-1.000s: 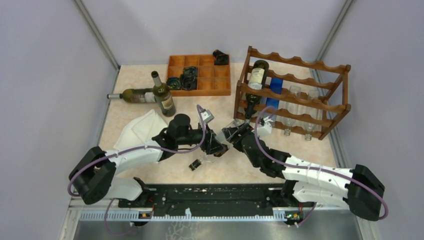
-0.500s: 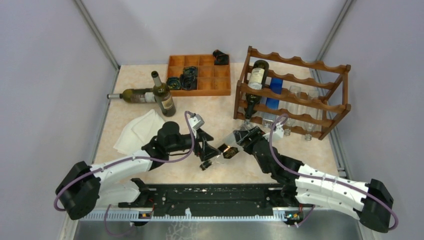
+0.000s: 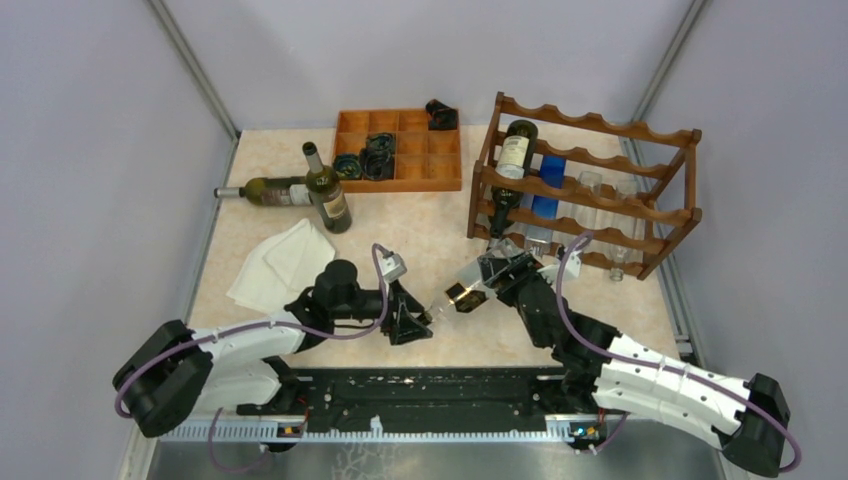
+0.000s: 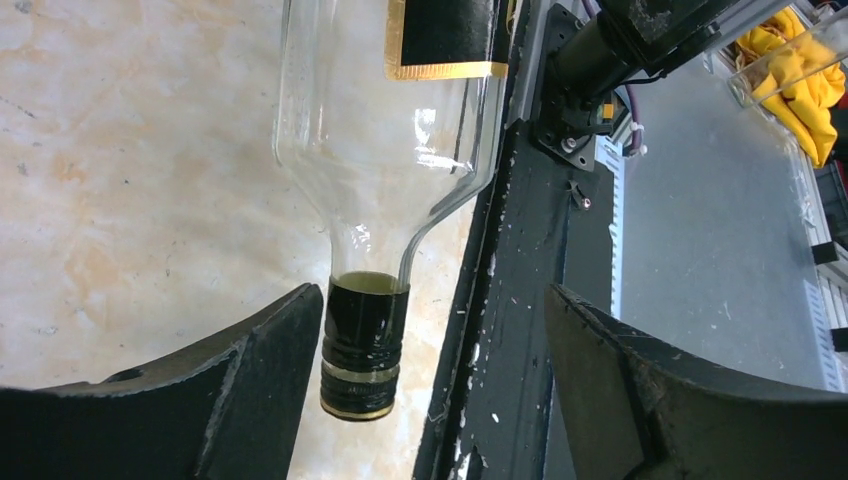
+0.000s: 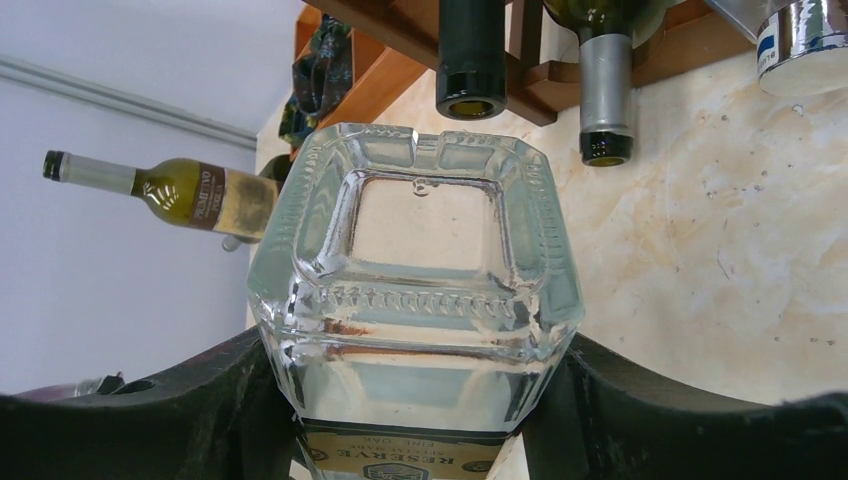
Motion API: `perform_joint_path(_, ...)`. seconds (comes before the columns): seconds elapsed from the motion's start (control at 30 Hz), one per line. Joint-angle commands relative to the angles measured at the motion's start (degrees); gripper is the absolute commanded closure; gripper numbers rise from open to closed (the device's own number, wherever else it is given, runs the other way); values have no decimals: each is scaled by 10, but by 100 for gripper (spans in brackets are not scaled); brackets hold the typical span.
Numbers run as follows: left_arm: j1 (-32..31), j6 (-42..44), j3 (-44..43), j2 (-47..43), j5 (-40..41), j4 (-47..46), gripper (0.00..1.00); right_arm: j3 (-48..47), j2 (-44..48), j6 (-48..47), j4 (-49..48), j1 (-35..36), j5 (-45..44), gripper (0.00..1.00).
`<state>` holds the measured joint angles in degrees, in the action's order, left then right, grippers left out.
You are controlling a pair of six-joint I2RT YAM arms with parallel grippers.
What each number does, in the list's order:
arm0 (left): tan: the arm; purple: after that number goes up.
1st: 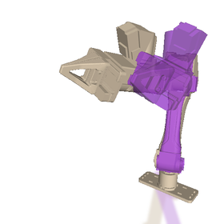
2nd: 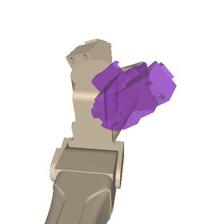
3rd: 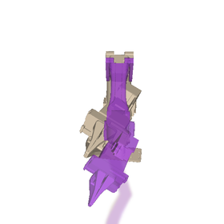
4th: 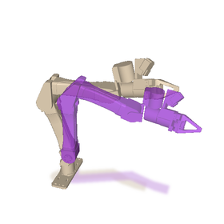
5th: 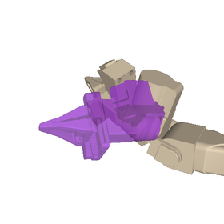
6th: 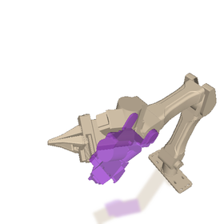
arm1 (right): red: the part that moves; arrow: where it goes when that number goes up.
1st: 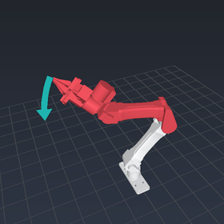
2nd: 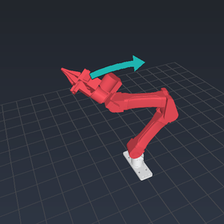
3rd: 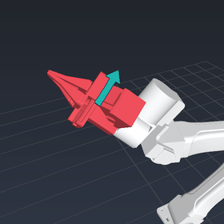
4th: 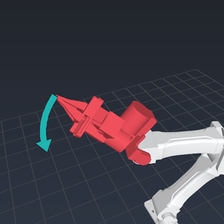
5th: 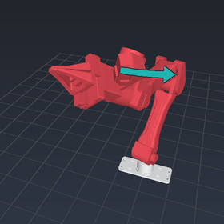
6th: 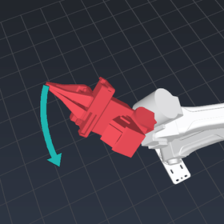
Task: Put the wine bottle on the wine rack
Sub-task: Pick up the wine bottle from the center of the board.
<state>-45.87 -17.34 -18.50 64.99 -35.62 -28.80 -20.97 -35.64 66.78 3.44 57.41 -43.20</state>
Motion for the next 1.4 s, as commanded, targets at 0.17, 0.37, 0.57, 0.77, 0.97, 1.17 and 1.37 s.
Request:
perform_joint_path(0.17, 3, 25, -44, 119, -62, -84, 25, -40, 17, 22, -89, -8, -5, 100)
perform_joint_path(0.37, 3, 21, -62, 164, -88, -114, 35, -40, 25, 23, -83, -9, -5, 100)
perform_joint_path(0.57, 0, -22, -67, 209, -131, -173, 43, -37, 23, 30, -87, -12, 2, 100)
perform_joint_path(0.77, 0, -54, -64, 236, -163, -220, 68, -35, 28, 35, -83, -16, 2, 100)
perform_joint_path(0.97, 2, -136, -56, 244, -172, -301, 100, -37, 28, 40, -66, -18, 4, 87)
perform_joint_path(1.17, 17, -236, -36, 235, -183, -394, 100, -38, 37, 20, -50, -19, -2, 31)
perform_joint_path(1.37, 35, -353, -24, 264, -200, -516, 100, -55, 35, -20, -53, -19, 2, 16)
